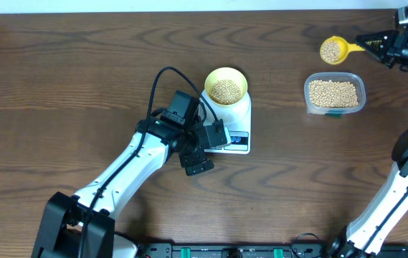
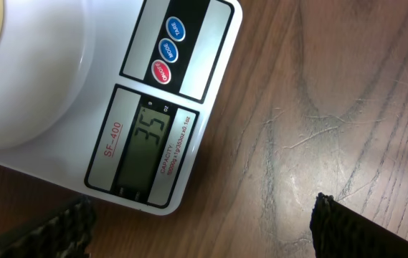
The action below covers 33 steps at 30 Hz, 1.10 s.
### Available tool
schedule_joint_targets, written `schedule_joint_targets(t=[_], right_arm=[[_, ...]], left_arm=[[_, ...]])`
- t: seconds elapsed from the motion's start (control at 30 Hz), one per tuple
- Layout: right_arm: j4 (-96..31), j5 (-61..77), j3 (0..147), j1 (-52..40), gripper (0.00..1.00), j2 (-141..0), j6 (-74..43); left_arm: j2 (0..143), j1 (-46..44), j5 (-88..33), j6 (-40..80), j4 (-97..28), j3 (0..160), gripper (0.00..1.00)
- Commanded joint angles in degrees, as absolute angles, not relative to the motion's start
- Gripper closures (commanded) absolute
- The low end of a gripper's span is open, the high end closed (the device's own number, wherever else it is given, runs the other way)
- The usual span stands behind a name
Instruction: Scoop item into bowl and weigh 50g on scale
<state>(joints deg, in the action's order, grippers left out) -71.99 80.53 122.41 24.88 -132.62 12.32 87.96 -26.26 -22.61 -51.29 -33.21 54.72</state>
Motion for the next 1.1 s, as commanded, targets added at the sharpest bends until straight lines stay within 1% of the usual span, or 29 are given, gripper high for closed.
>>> schedule_joint_targets(t=[0.0,0.57,0.8,1.07], right_arm=[[-71.22,84.42,123.07,22.15,0.99,-131.46,11.20],[-60.05,83.42,123.07,7.55,0.99,-131.46,2.04],[-57.25,73.73,123.07,2.07,0.99,-131.46,1.72],[-54.76,66.59,123.07,-2.00,0.99,-131.46,1.74]], left_arm=[[87.77,-26.22,-23.35,-52.05,-33.39,54.59,0.02],[87.77,-26.22,-23.35,-52.05,-33.39,54.59,0.02],[87.77,-26.22,-23.35,-52.03,-33.39,54.59,0.02],[87.77,-26.22,-23.35,-52.03,-33.39,54.59,0.02]])
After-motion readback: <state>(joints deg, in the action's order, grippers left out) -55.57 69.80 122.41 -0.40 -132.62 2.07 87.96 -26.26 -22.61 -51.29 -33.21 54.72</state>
